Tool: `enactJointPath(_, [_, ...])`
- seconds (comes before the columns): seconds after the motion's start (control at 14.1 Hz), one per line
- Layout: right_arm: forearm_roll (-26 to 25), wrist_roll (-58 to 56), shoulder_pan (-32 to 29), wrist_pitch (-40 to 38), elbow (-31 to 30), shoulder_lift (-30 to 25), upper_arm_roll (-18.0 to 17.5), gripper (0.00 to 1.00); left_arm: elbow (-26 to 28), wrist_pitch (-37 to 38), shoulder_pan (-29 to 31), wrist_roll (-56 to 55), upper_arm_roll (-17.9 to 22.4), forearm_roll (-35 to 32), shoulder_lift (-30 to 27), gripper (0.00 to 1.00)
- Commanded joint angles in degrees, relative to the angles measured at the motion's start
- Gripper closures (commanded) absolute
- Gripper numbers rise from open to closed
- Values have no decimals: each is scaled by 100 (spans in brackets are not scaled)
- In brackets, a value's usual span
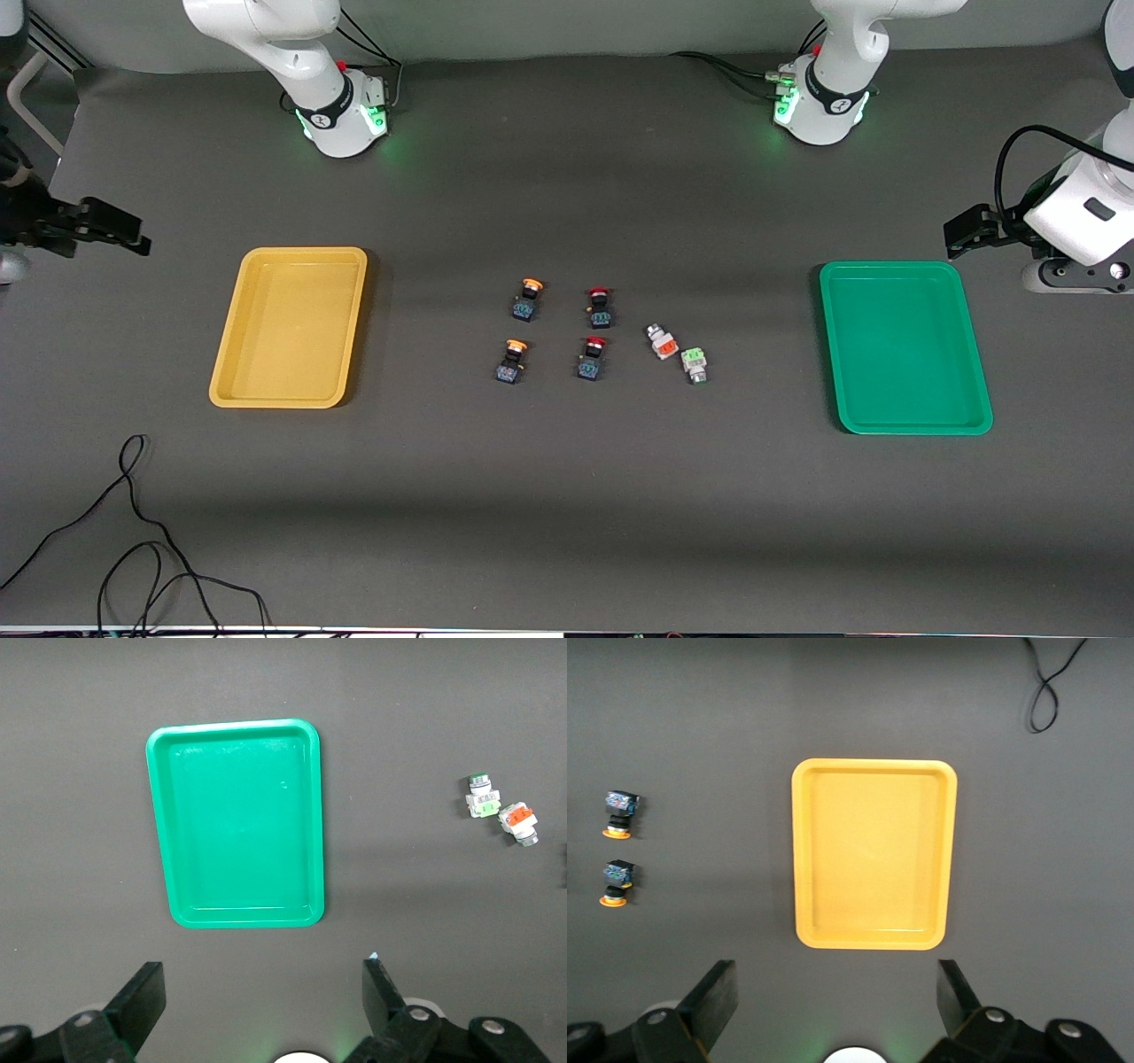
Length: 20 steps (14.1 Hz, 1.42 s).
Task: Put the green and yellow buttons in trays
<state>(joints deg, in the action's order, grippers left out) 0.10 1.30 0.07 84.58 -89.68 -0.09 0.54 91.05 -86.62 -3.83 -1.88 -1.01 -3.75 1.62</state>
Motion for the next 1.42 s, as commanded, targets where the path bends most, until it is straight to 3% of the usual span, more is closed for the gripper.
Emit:
enactJointPath(0.0, [61,1017,755,234,-392,-167,34,0,62,-13,40,21,-31,50,-57,0])
enactJointPath(0.35, [280,3573,2433,1015,-665,34,34,0,53,13,66,21,-31,50,-39,0])
enactJointPath(0.71, [289,5184,3928,1404,-586,536,34,0,62,13,84,21,-31,50,-39,0])
enactJointPath(1.06, [298,5829,4362,1509,-830,598,34,0,62,13,75,21,-31,50,-39,0])
enactJointPath(1.35, [289,5785,4361,3147,-2164,597,43,0,62,31,75,-23,-31,58,-39,0])
